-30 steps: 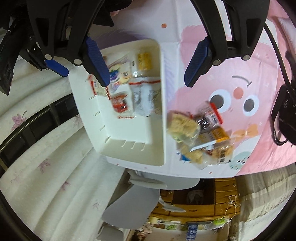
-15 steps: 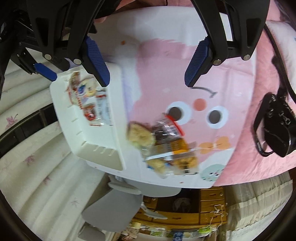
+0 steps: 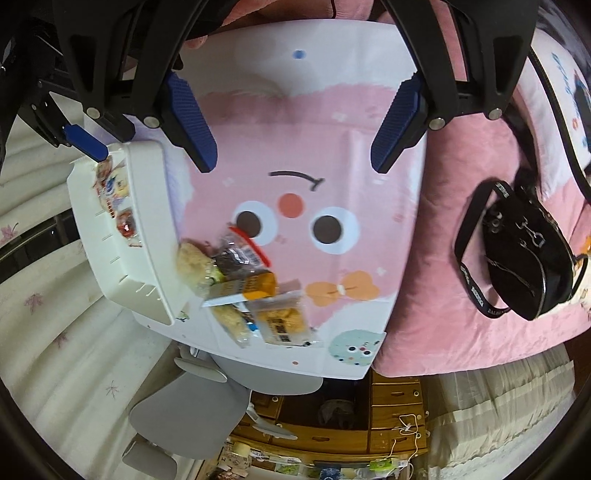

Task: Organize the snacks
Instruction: 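Move both open tools back toward the snack pile, then grasp the crab-roe snack bag with the left tool while the right tool grasps the clear bread bag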

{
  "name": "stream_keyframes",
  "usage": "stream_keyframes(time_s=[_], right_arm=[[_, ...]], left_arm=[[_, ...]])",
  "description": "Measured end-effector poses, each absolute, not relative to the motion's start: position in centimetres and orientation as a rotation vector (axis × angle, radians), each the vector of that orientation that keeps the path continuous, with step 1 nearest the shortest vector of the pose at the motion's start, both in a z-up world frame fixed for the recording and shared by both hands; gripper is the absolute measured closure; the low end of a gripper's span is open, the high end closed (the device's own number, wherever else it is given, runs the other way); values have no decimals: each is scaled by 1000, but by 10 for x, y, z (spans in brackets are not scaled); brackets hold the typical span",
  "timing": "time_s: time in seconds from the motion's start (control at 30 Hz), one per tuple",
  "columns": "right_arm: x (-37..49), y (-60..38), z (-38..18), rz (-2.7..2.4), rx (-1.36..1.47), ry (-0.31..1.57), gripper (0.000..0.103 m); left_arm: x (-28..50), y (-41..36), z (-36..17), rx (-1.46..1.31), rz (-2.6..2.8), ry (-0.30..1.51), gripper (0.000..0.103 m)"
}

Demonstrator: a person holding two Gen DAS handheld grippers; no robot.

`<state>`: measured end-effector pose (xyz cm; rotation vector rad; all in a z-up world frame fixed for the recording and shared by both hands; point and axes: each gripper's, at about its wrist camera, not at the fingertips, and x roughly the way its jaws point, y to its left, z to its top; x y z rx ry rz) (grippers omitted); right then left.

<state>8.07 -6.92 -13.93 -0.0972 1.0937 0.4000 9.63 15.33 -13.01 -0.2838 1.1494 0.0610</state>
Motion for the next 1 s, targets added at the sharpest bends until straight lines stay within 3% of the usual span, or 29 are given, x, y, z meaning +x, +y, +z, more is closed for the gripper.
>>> stream_keyframes(time_s=[0.33, 0.7, 1.0], right_arm=[[67, 2, -156, 382, -221, 1115, 47], [77, 7, -175, 340, -350, 1169, 47], [110, 5, -181, 416, -662, 1037, 47]], left_arm=[[112, 196, -142, -263, 16, 1229, 19], [164, 213, -157, -361, 19, 1293, 19], [231, 217, -164, -310, 100, 1360, 18]])
